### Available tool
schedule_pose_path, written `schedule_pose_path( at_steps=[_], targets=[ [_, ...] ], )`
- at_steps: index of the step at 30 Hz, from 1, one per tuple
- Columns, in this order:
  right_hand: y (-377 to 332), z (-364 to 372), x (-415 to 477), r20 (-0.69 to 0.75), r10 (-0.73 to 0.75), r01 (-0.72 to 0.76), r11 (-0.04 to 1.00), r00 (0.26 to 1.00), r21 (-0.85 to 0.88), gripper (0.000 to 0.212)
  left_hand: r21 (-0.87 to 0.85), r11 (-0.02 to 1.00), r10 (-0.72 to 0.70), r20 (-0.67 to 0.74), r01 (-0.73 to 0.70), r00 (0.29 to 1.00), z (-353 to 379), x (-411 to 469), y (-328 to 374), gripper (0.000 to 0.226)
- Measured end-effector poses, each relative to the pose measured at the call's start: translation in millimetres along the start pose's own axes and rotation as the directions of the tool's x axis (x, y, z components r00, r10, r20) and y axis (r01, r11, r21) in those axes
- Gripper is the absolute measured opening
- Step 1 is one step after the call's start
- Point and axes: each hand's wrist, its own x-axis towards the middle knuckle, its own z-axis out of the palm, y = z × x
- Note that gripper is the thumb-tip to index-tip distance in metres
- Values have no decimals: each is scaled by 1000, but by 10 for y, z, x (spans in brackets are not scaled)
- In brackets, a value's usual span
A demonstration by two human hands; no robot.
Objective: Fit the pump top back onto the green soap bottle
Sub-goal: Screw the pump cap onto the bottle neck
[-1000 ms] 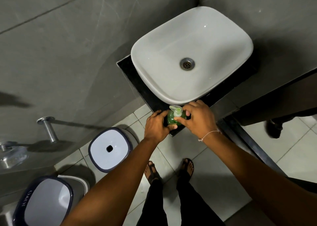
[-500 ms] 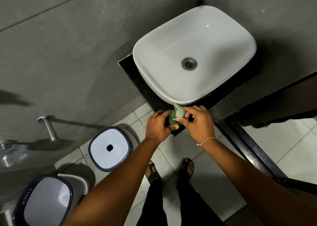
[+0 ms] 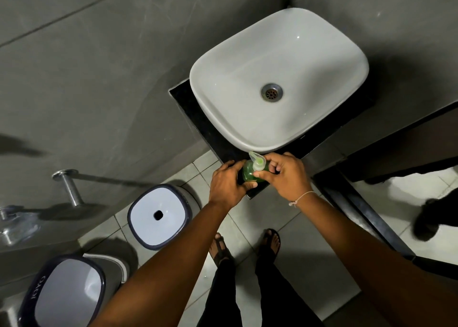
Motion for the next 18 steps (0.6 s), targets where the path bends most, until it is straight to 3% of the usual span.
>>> schedule_pose_path(
  at_steps=[3, 11, 18],
  targets=[
    [-4, -8, 36, 13, -21, 21, 999, 1000, -25, 31, 2, 1000, -3, -6, 3, 1000, 9, 3, 0, 74],
    [-4, 26, -161, -98, -10, 1, 996, 995, -93, 60, 33, 999, -1, 22, 0, 1000, 11, 27, -19, 73],
    [3, 60, -107, -97, 18, -7, 994, 995, 107, 26, 14, 999, 29, 7, -29, 1000, -8, 14, -2, 70]
  ],
)
